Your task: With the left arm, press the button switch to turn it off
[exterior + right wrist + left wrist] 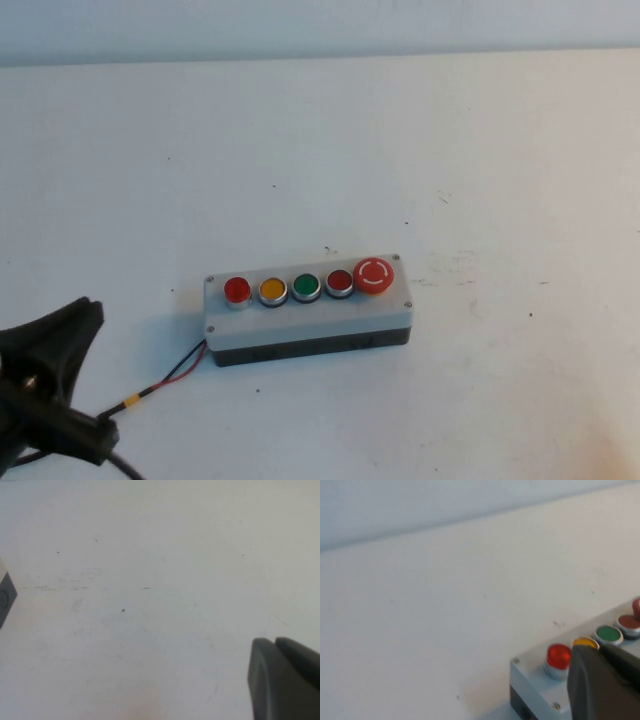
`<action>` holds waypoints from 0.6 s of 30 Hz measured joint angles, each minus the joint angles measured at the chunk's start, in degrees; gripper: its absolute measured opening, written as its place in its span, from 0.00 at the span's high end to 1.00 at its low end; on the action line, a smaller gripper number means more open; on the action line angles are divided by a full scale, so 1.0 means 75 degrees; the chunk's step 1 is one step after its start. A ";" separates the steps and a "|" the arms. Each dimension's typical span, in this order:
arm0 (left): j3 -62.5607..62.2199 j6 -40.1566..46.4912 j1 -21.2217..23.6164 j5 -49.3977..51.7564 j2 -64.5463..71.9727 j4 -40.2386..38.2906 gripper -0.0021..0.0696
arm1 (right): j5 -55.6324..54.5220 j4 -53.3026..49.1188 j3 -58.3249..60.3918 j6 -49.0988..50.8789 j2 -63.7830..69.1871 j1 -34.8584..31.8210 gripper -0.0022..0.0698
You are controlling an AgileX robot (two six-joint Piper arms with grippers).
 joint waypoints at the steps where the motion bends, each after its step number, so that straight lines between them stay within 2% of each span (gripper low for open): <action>1: 0.0214 0.0000 0.0000 -0.0525 -0.0190 0.0050 0.98 | 0.0000 0.0000 0.0000 0.0000 0.0000 0.0000 0.99; 5: 0.1598 0.0018 0.0188 -0.2306 -0.1545 0.0119 0.98 | 0.0000 0.0000 0.0000 0.0000 0.0000 0.0000 0.99; 9: 0.2275 -0.0075 0.0790 -0.2631 -0.2835 0.0166 0.98 | 0.0000 0.0000 0.0000 0.0000 0.0000 0.0000 0.99; 14: 0.2322 -0.0630 0.1652 -0.1096 -0.3969 0.0509 0.98 | 0.0000 0.0000 0.0000 0.0000 0.0000 0.0000 0.99; 18: 0.2327 -0.0915 0.1994 0.0712 -0.4527 0.0685 0.98 | 0.0000 0.0000 0.0000 0.0000 0.0000 0.0000 0.99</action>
